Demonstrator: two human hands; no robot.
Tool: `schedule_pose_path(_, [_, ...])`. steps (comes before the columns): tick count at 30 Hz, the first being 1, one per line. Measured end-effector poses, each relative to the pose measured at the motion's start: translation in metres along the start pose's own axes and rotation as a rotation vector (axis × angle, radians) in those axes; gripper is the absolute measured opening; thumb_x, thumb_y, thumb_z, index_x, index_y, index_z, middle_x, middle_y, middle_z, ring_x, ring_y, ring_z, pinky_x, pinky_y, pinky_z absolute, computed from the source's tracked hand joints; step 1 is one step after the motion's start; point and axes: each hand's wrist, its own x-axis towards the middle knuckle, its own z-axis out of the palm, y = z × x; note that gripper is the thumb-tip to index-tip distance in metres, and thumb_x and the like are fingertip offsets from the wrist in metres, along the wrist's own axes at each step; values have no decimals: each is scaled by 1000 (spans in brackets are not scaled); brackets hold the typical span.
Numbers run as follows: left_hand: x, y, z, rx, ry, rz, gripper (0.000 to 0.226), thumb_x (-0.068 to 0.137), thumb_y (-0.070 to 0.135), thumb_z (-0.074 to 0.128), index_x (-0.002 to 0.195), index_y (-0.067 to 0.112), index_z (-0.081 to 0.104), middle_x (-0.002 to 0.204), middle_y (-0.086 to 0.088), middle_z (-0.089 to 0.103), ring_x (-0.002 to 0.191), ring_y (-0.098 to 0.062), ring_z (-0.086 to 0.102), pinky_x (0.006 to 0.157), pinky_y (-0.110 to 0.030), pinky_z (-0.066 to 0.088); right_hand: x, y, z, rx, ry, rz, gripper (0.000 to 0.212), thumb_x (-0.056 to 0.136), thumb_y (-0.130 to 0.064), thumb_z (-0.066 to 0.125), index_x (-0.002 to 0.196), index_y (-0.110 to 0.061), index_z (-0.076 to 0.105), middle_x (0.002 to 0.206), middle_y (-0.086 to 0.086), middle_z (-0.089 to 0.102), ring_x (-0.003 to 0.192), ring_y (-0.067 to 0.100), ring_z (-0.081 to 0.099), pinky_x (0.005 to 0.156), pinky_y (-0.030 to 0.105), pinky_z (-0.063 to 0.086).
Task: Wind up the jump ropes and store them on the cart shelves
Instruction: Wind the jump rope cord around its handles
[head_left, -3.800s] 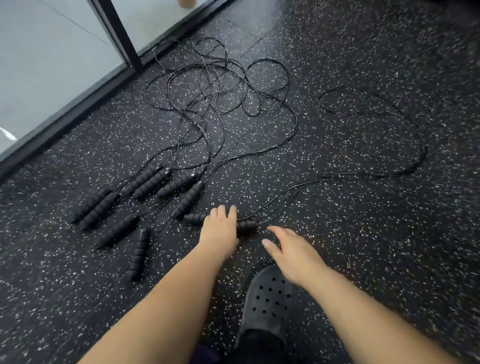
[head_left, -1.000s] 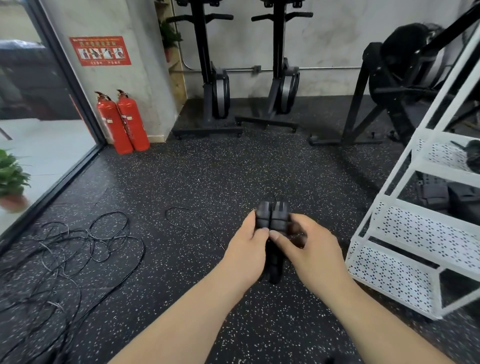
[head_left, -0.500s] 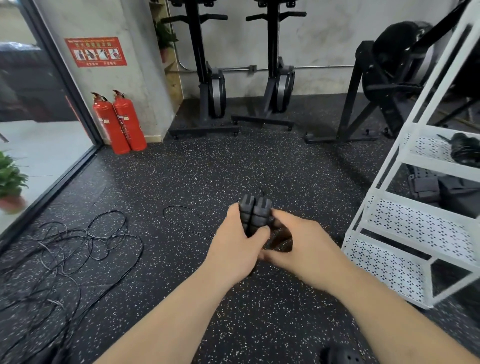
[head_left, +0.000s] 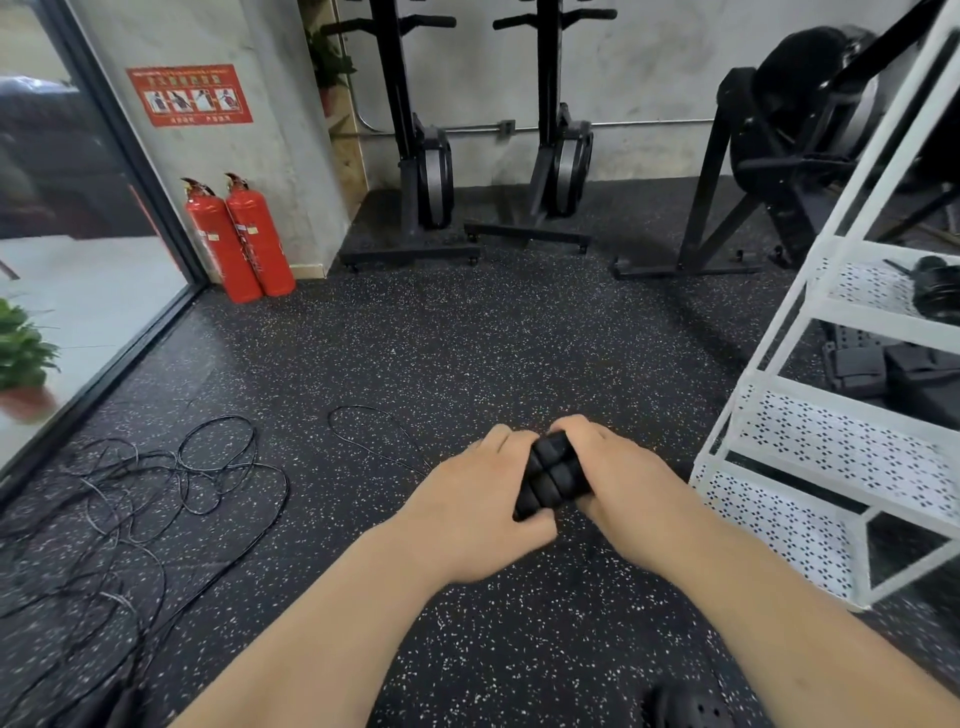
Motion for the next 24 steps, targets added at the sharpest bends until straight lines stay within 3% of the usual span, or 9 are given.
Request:
schedule_pose_path(3, [0,1,9,150,80,21,67,90,56,49,149,28,35,121,8,48,111,-18,50,100,-40,46,1,-2,4,37,-10,33,48,95,-16,68,127,-36,39,116,-10,58,97,20,62,85,44,54])
schedule_pose_path(10, [1,2,12,187,111,-74,58,96,41,65,144,30,35,127,7,54,104,-22,64,87,-43,56,3,-7,5,97,-14,39,55,93,-15,71,133,-42,45,106,-13,59,96,16,61,86,39,53])
schedule_pose_path(13, [-1,-4,-2,15,147,-132,52,92,36,68,137,39,41,120,12,60,97,-17,65,88,-40,57,5,3,-12,238,15,36,48,97,-16,71,128,-49,53,95,-16,67,80,6,66,70,27,53])
schedule_pose_path(16, [-4,-22,-20,-236,216,-234,50,89,25,71,127,46,46,101,15,65,82,-10,65,73,-33,55,5,18,-35,291,69,23,12,102,-46,62,114,-47,62,81,-14,70,68,4,64,62,27,51])
schedule_pose_path(18, [-5,-36,-30,-444,300,-281,45,89,18,71,121,42,51,93,11,67,70,-10,62,62,-29,51,3,30,-48,316,103,15,28,95,-64,52,107,-44,67,77,-12,70,61,4,60,58,24,46])
schedule_pose_path(22, [-2,-55,-38,-730,554,-406,24,90,13,70,102,31,59,82,2,64,64,-17,51,60,-34,45,-1,45,-59,401,242,69,20,105,-48,54,97,-46,72,53,-3,50,43,6,37,48,18,35])
schedule_pose_path(24, [0,-56,-34,-906,553,-428,24,91,12,70,107,29,63,84,-2,65,67,-19,53,65,-39,49,0,43,-55,382,287,106,24,107,-46,50,94,-44,71,48,-7,42,42,7,34,46,19,34])
